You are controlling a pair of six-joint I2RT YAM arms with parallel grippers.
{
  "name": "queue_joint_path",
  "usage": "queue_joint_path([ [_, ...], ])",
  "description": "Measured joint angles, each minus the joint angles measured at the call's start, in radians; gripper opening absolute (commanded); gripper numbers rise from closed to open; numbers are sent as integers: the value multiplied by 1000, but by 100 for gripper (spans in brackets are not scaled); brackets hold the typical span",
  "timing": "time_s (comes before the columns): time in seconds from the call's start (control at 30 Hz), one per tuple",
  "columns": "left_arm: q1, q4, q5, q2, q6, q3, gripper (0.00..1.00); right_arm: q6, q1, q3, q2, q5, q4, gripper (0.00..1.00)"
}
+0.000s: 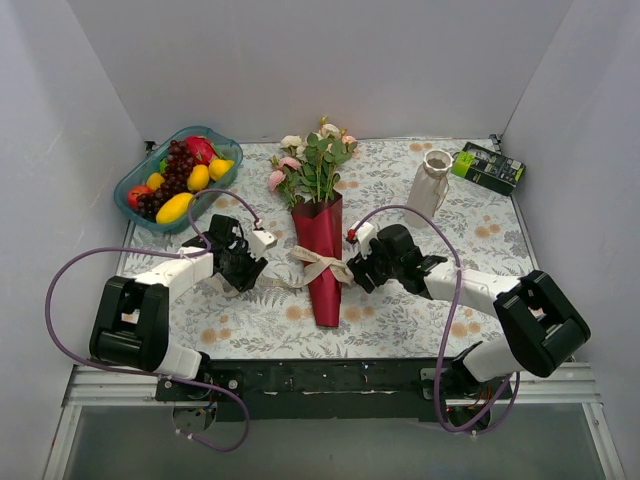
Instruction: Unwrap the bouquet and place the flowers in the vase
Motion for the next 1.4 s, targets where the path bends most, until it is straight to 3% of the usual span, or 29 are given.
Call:
queue_joint_path([
  [0.07, 0, 2, -6, 0, -6, 0, 20, 0, 0, 0, 9, 0, 17, 35],
  [0.1, 0, 2, -10, 0, -10, 0, 10, -4, 0, 0, 14, 0, 21, 12],
  [0.13, 0, 2, -14, 0, -18, 1, 3, -7, 0, 0, 18, 0, 23, 2],
  [0.4, 0, 5, -45, 13, -42, 12, 0, 11, 0, 2, 7, 2, -11, 1],
  [0.67, 1, -6, -51, -37, -68, 19, 0, 35, 0, 35, -193, 72, -106, 1],
  [0.83, 35, -33, -61, -99, -95, 98, 0, 64, 3, 56, -290, 177, -194, 1],
  [1.03, 189, -37, -98, -150, -145, 208, 0, 111, 4, 58, -441, 328, -303, 1],
  [1.4, 531, -63, -147, -225, -150, 242, 0, 205, -10, 158, -570, 650, -517, 1],
])
